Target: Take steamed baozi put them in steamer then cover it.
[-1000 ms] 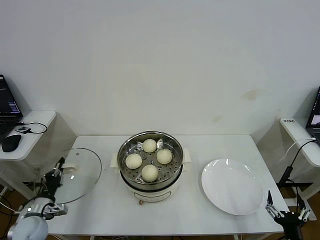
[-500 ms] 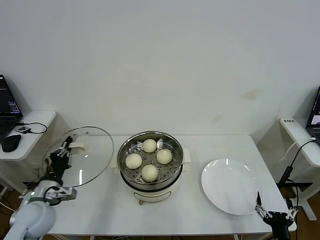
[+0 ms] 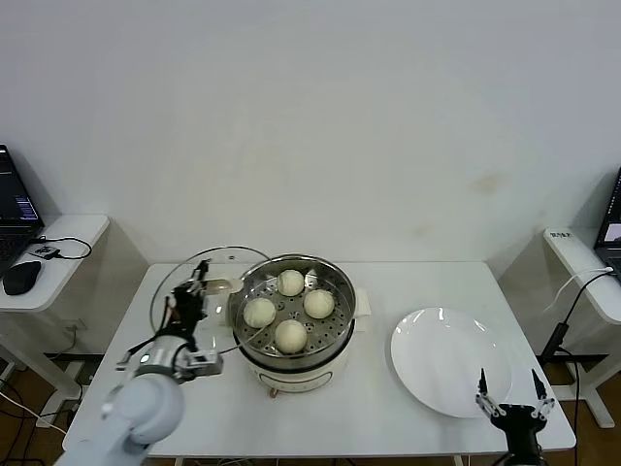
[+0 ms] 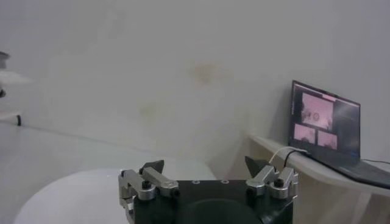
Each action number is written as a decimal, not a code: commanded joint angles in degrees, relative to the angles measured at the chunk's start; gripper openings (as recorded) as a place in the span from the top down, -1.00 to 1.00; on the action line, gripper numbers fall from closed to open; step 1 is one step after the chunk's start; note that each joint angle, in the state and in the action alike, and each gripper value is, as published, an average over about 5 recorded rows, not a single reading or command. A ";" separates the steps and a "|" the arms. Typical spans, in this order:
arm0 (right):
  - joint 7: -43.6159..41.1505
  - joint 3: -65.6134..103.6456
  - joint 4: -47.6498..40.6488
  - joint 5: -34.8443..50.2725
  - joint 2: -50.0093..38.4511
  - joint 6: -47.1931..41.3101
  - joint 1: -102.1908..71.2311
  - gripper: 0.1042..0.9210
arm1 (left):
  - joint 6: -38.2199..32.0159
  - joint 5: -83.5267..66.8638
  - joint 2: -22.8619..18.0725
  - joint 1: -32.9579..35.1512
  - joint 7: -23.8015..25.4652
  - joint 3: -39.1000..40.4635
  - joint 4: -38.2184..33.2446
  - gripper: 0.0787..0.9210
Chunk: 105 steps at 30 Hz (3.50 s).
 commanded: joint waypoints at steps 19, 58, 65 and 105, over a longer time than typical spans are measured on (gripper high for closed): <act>1.43 -1.21 -1.84 -3.99 0.09 0.83 0.58 -0.76 | 5.89 16.07 -16.26 -12.87 8.49 18.62 8.16 0.83; 1.01 -1.53 -2.54 -4.09 0.09 1.39 -0.52 -0.76 | 2.38 16.63 -17.34 -9.63 4.62 15.32 10.53 0.83; 0.98 -1.63 -2.49 -4.22 0.10 1.30 -0.48 -0.76 | 2.40 15.63 -16.42 -6.80 3.79 14.65 6.90 0.49; -7.66 -8.19 5.29 8.89 -9.42 -0.50 -10.19 -0.76 | -38.36 -78.17 -16.43 49.18 -23.42 -25.77 -9.11 -0.77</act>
